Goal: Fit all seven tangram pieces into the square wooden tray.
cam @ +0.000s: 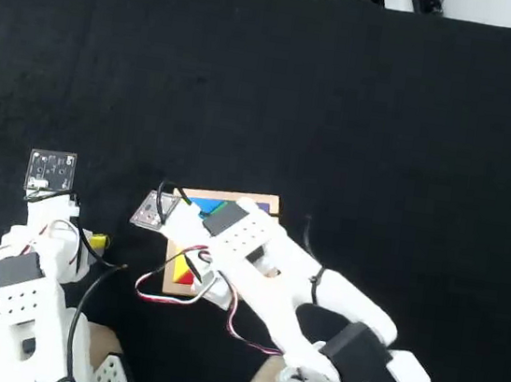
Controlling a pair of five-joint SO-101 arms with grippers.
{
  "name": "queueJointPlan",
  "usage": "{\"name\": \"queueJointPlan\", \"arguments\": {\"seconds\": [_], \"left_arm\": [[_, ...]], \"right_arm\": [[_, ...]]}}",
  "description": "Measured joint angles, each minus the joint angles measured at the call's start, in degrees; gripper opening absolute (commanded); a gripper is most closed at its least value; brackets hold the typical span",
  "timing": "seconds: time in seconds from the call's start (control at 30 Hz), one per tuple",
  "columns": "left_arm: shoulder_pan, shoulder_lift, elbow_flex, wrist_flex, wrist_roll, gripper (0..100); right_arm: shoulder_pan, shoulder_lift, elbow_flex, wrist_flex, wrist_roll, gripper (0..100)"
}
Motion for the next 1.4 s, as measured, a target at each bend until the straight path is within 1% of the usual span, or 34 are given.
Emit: {"name": "queueJointPlan", "arguments": {"seconds": [0.07,0.23,0.37,0.6,0.8,0.93,1.4], "left_arm": [[0.0,0.0,0.0,0.0,0.0,29],[0.0,0.0,0.0,0.0,0.0,29],[0.0,0.0,0.0,0.0,0.0,29],[0.0,0.0,0.0,0.0,0.0,29],[0.0,0.0,0.0,0.0,0.0,29],[0.0,0.0,0.0,0.0,0.0,29],[0.0,0.0,0.0,0.0,0.0,29]], "right_arm": [[-1.4,0.7,0.0,-0.2,1.4,1.1],[-7.6,2.3,1.9,-2.4,4.0,1.1],[-8.4,4.3,2.1,-4.0,4.2,1.1],[-8.2,5.9,1.5,-4.0,5.1,1.1],[-2.9,8.4,-1.2,-3.9,10.3,1.1],[-1.7,8.9,-2.4,-3.8,12.3,1.1],[-0.1,9.4,-7.8,-2.7,12.7,1.1]]}}
